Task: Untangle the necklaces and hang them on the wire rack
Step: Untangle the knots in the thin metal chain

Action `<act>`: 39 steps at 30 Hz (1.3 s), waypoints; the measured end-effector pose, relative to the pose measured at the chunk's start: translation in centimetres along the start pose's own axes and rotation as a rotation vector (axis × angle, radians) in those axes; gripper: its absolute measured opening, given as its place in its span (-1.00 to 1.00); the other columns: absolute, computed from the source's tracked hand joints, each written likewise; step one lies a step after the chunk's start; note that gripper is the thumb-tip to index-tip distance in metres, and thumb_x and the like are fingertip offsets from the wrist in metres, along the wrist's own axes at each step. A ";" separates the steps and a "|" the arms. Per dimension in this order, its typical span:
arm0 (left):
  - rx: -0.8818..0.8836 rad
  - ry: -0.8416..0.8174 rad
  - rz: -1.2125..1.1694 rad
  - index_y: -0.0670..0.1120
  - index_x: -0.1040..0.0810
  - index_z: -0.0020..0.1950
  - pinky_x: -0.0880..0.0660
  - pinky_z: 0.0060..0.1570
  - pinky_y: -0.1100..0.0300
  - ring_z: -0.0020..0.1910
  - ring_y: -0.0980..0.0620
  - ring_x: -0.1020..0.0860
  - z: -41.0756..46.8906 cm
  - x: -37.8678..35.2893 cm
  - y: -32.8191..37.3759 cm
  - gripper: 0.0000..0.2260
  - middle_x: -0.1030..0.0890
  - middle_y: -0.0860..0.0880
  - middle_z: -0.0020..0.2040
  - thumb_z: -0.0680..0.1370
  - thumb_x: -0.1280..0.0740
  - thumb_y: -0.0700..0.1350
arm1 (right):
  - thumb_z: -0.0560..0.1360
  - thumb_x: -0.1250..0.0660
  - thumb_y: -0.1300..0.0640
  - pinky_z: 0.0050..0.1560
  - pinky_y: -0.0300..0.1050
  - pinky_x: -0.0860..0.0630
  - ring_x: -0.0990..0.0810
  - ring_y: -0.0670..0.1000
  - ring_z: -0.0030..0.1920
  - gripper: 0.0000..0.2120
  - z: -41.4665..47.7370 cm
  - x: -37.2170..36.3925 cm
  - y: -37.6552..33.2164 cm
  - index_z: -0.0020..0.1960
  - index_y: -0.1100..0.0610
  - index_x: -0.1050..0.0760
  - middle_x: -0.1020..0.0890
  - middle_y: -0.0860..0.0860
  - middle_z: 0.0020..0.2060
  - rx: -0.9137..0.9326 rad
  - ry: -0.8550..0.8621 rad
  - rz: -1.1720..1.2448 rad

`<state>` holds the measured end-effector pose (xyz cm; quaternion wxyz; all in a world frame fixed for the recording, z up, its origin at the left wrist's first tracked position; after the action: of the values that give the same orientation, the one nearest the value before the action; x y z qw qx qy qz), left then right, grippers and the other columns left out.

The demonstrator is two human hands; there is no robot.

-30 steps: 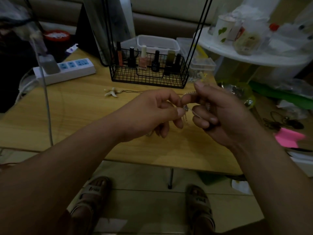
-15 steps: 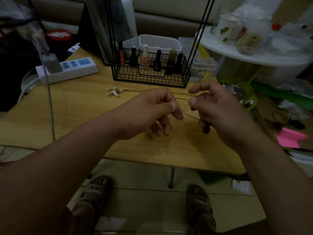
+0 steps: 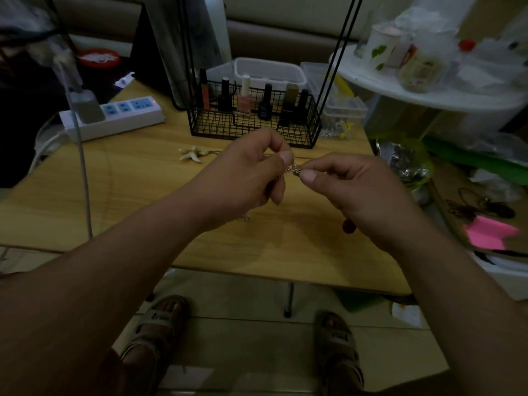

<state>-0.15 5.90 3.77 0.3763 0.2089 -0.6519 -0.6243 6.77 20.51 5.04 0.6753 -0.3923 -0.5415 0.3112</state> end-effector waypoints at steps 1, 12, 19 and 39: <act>-0.012 0.002 0.011 -0.09 -0.46 0.07 -0.32 -0.51 0.23 -0.51 0.09 -0.37 0.0 0.0 0.1 -0.91 -0.57 -0.08 -0.40 0.73 -0.22 -0.12 | 0.57 -0.44 0.04 -0.47 -0.41 -0.34 -0.41 -0.21 -0.47 -0.88 0.0 -0.1 -0.1 0.07 -0.01 -0.72 -0.46 -0.21 -0.53 0.000 -0.001 0.008; -0.135 0.052 0.167 -0.06 -0.53 0.05 -0.36 -0.39 0.40 -0.42 0.26 -0.46 -0.3 0.6 0.4 -0.98 -0.68 -0.01 -0.06 0.66 -0.35 -0.15 | 0.61 -0.38 0.13 -0.46 -0.36 -0.35 -0.39 -0.23 -0.48 -0.89 0.1 -0.1 0.6 -0.03 0.11 -0.67 -0.49 -0.17 -0.50 -0.031 0.052 0.076; -0.195 0.066 0.328 0.00 -0.62 0.01 -0.38 -0.37 0.46 -0.33 0.35 -0.52 -0.4 0.0 0.5 -0.97 -0.63 0.11 -0.08 0.62 -0.45 -0.09 | 0.59 -0.41 0.13 -0.48 -0.25 -0.34 -0.38 -0.10 -0.45 -0.90 0.0 -0.3 0.3 -0.06 0.11 -0.67 -0.48 0.00 -0.42 -0.015 0.049 0.049; -0.161 0.142 0.508 0.05 -0.59 -0.04 -0.35 -0.39 0.42 -0.29 0.26 -0.55 -0.2 -0.4 -0.4 -0.95 -0.62 0.12 -0.21 0.61 -0.41 -0.05 | 0.56 -0.42 0.07 -0.44 -0.19 -0.42 -0.48 -0.17 -0.43 -0.92 0.0 -1.4 0.9 -0.10 0.04 -0.62 -0.65 0.05 -0.31 -0.083 0.095 -0.074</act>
<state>0.16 6.08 3.23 0.5809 0.0514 -0.6037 -0.5436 6.48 19.78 3.58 0.6944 -0.4142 -0.5353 0.2443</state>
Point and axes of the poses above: each hand's wrist, its own z-axis towards the middle knuckle, its own x-axis out of the back of the hand, y = z × x, the point moved 8 cm from there along z, towards the middle knuckle
